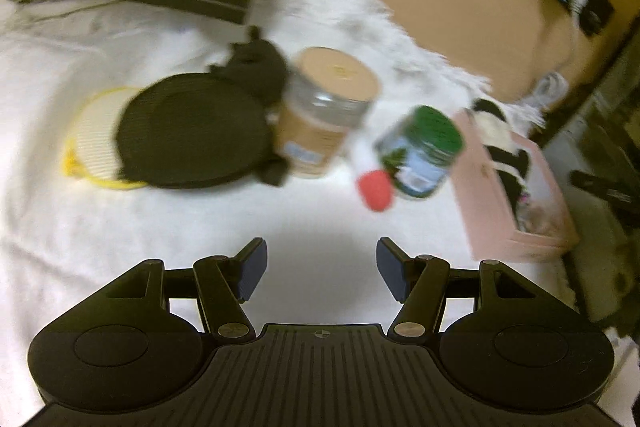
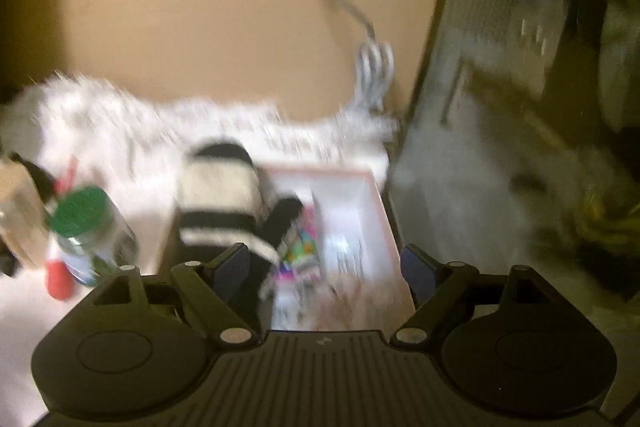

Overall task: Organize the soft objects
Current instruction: 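Reach the left gripper to the black round pad and grasp it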

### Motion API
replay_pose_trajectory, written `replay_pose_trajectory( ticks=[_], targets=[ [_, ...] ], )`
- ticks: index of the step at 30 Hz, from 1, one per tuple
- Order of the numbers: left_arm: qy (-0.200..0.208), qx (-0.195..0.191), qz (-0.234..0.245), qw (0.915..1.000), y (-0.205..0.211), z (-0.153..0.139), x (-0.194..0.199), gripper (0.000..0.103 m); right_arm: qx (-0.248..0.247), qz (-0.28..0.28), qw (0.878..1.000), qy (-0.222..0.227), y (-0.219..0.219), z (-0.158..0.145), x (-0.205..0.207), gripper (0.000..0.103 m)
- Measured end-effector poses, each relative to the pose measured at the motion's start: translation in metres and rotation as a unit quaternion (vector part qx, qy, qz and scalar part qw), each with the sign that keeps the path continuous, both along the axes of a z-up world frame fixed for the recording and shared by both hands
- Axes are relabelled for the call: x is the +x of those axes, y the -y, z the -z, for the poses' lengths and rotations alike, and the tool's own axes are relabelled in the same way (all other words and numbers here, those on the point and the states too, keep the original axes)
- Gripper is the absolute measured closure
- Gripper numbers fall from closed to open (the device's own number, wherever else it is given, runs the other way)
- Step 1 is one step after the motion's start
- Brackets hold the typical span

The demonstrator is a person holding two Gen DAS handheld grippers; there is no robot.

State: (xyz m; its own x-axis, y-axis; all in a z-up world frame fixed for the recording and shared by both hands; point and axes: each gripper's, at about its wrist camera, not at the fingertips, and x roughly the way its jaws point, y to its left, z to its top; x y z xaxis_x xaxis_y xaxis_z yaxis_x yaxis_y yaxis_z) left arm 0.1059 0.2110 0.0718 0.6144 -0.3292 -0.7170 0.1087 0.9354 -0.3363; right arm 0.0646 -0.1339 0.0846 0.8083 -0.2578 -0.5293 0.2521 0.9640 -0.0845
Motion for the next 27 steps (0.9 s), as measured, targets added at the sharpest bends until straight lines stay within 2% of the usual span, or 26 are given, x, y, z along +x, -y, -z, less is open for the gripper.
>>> replay_pose_trajectory(
  ticks=[5,7,12,18,21,23,25,27],
  targets=[
    [-0.003,0.002,-0.047,0.9989,-0.033,0.006,0.002,0.038,0.015,-0.065,0.996,0.053,-0.025,-0.021,-0.020,0.016],
    [-0.003,0.000,-0.065,0.9979,-0.046,0.008,0.003,0.038,0.024,-0.091,0.994,0.061,-0.039,-0.023,-0.024,0.014],
    [0.008,0.004,-0.104,0.9945,-0.082,0.007,0.010,0.038,0.022,-0.123,0.992,0.028,-0.079,-0.008,-0.024,0.014],
    [0.031,0.002,-0.129,0.9912,-0.133,0.000,0.032,0.038,0.039,-0.119,0.992,-0.025,-0.125,0.020,-0.023,0.014],
    [0.040,-0.009,-0.117,0.9923,-0.152,0.002,0.052,0.038,0.047,-0.107,0.992,-0.053,-0.148,0.036,-0.026,0.014],
    [0.045,-0.026,-0.092,0.9944,-0.159,0.005,0.068,0.038,0.046,-0.110,0.990,-0.071,-0.162,0.049,-0.029,0.014],
    [0.053,-0.049,-0.048,0.9962,-0.163,0.011,0.088,0.038,0.040,-0.128,0.988,-0.082,-0.177,0.063,-0.032,0.014],
    [0.058,-0.044,0.000,0.9973,-0.158,0.018,0.105,0.038,0.021,-0.135,0.986,-0.092,-0.190,0.076,-0.034,0.014]
  ],
)
